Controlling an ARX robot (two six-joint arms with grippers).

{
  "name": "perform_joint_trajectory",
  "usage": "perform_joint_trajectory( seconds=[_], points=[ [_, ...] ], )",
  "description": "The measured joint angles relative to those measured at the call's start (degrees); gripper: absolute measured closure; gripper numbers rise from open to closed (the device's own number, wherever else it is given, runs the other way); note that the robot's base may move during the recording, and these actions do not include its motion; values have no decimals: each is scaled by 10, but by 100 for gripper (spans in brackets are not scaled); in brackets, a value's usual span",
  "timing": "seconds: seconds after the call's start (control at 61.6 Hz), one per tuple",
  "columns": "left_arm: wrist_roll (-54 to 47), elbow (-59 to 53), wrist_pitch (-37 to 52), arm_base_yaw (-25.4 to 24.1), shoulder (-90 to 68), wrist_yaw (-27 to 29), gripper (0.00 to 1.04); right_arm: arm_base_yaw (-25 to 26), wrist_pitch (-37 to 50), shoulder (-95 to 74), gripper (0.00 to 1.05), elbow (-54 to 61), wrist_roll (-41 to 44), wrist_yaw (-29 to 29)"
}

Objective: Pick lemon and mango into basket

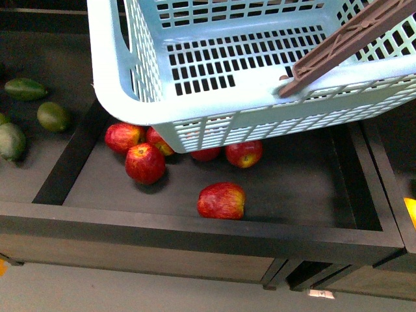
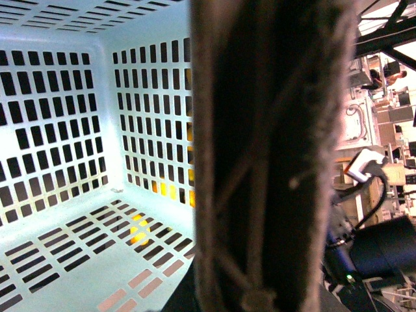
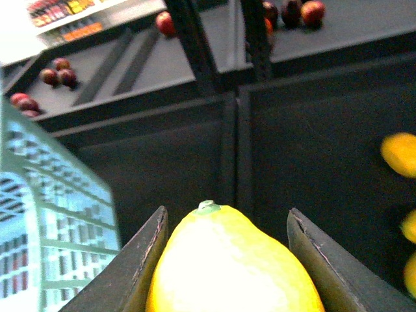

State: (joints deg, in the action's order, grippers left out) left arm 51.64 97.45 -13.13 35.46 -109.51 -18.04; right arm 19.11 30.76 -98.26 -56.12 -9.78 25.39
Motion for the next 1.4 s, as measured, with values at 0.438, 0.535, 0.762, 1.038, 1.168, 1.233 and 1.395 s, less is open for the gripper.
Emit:
perform_joint_trajectory(
  seconds=[0.438, 0.535, 0.762, 1.038, 1.168, 1.233, 1.395],
  points=[
    [0, 0, 0, 0, 0, 0, 101, -182, 68, 33, 57, 40, -24, -46],
    [0, 0, 0, 0, 0, 1, 101, -207, 74, 19, 54, 42, -15, -65],
    [-2, 0, 0, 0, 0, 2, 101, -212, 121, 21, 20, 46, -23, -89],
    [-1, -1, 0, 0, 0, 0, 101, -119, 142, 125, 18, 123, 10, -188],
    [-2, -1, 0, 0, 0, 2, 101, -123, 142, 179, 39, 203, 67, -192],
    [-1, -1, 0, 1, 0, 0, 101, -130, 154, 201, 50, 241, 77, -197],
    [0, -1, 0, 0, 0, 0, 101, -143, 176, 255, 76, 320, 89, -205]
  ],
)
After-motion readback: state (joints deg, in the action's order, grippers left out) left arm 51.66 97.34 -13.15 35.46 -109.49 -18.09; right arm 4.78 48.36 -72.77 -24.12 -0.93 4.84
